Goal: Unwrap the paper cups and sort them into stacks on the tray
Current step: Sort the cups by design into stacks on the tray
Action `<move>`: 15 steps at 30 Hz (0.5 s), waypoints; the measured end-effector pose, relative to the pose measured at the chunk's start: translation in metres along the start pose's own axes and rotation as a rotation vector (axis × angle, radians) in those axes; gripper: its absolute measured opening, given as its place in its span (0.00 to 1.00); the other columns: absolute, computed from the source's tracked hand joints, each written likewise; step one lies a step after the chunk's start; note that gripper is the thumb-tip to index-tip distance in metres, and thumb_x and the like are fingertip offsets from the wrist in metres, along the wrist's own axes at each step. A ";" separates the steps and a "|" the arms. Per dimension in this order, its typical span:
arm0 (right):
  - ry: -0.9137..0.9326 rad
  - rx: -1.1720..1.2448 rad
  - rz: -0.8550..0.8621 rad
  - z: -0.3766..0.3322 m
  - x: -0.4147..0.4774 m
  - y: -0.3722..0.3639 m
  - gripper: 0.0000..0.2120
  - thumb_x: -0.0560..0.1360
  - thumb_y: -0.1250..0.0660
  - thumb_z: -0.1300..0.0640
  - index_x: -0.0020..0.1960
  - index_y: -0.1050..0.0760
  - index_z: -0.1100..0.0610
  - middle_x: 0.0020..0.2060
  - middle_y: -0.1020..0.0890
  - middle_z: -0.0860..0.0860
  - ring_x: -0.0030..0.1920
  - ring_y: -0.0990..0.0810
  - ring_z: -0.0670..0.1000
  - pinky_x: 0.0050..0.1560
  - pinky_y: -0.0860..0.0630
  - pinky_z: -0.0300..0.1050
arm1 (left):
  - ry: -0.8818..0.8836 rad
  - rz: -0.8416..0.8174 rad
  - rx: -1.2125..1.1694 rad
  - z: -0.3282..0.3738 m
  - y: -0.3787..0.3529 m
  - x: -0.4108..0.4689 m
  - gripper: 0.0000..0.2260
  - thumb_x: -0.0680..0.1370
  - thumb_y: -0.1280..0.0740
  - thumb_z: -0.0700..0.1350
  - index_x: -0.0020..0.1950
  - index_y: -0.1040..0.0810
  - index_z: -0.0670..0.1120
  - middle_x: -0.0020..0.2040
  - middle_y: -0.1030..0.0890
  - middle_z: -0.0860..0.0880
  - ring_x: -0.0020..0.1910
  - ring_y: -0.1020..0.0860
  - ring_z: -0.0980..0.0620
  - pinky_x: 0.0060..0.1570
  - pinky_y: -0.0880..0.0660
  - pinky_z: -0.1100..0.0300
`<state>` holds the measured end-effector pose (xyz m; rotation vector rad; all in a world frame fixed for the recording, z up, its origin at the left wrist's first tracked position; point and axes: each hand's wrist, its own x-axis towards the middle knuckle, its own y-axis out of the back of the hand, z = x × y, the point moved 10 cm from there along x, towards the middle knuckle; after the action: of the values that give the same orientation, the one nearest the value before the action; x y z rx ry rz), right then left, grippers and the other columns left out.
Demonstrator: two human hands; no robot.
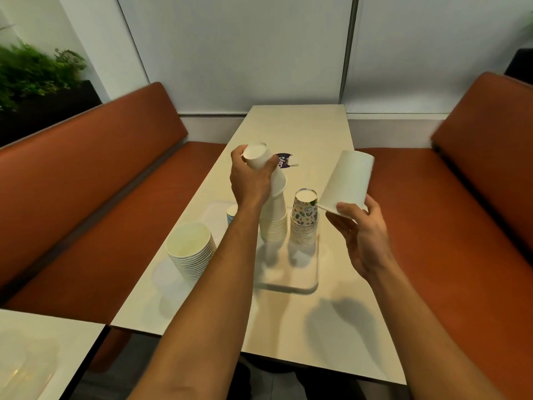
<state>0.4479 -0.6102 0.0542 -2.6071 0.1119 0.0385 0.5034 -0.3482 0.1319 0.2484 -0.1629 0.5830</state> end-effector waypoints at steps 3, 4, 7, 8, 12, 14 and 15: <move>0.008 -0.086 -0.074 -0.003 0.003 -0.008 0.28 0.70 0.27 0.61 0.68 0.30 0.60 0.62 0.20 0.59 0.57 0.16 0.55 0.59 0.20 0.47 | 0.043 -0.059 0.040 -0.017 -0.011 -0.001 0.31 0.73 0.20 0.50 0.72 0.30 0.50 0.66 0.22 0.49 0.60 0.24 0.49 0.55 0.29 0.59; 0.010 -0.127 -0.085 -0.003 0.005 -0.008 0.28 0.69 0.27 0.60 0.68 0.29 0.59 0.62 0.20 0.58 0.58 0.16 0.55 0.59 0.20 0.47 | 0.054 -0.070 0.050 -0.022 -0.014 -0.003 0.31 0.73 0.20 0.50 0.72 0.30 0.50 0.67 0.22 0.49 0.62 0.23 0.48 0.56 0.30 0.59; 0.012 -0.286 -0.104 -0.004 0.010 -0.014 0.35 0.65 0.23 0.54 0.69 0.29 0.56 0.64 0.20 0.56 0.61 0.17 0.55 0.60 0.20 0.50 | 0.103 -0.122 0.068 -0.038 -0.020 -0.008 0.34 0.73 0.20 0.51 0.75 0.31 0.50 0.70 0.23 0.47 0.67 0.24 0.45 0.58 0.31 0.59; 0.016 -0.352 -0.103 -0.004 0.012 -0.018 0.37 0.63 0.21 0.51 0.70 0.29 0.56 0.63 0.20 0.54 0.61 0.17 0.54 0.60 0.20 0.50 | 0.117 -0.129 0.073 -0.041 -0.020 -0.010 0.36 0.73 0.21 0.53 0.77 0.33 0.51 0.72 0.25 0.47 0.69 0.26 0.45 0.59 0.32 0.58; 0.077 -0.593 -0.068 -0.015 0.019 -0.034 0.36 0.67 0.16 0.53 0.70 0.28 0.54 0.62 0.18 0.49 0.61 0.18 0.50 0.60 0.20 0.49 | 0.050 -0.008 0.030 -0.022 0.000 -0.019 0.31 0.78 0.30 0.62 0.78 0.32 0.51 0.75 0.27 0.49 0.72 0.28 0.49 0.62 0.32 0.59; 0.123 -0.679 -0.067 -0.022 0.022 -0.046 0.37 0.66 0.16 0.53 0.71 0.29 0.52 0.62 0.18 0.48 0.61 0.19 0.47 0.61 0.20 0.50 | 0.020 -0.013 -0.072 -0.006 0.005 -0.024 0.28 0.80 0.33 0.62 0.76 0.30 0.50 0.72 0.24 0.51 0.69 0.26 0.53 0.63 0.30 0.60; 0.138 -0.709 -0.076 -0.024 0.023 -0.053 0.38 0.66 0.16 0.52 0.70 0.30 0.50 0.61 0.18 0.48 0.60 0.19 0.47 0.60 0.20 0.50 | 0.008 -0.060 -0.132 0.001 0.003 -0.026 0.28 0.80 0.33 0.63 0.76 0.29 0.51 0.71 0.23 0.52 0.67 0.25 0.56 0.65 0.28 0.59</move>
<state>0.4752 -0.5785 0.1009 -3.3194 0.0520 -0.1573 0.4802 -0.3598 0.1276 0.1223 -0.1850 0.5117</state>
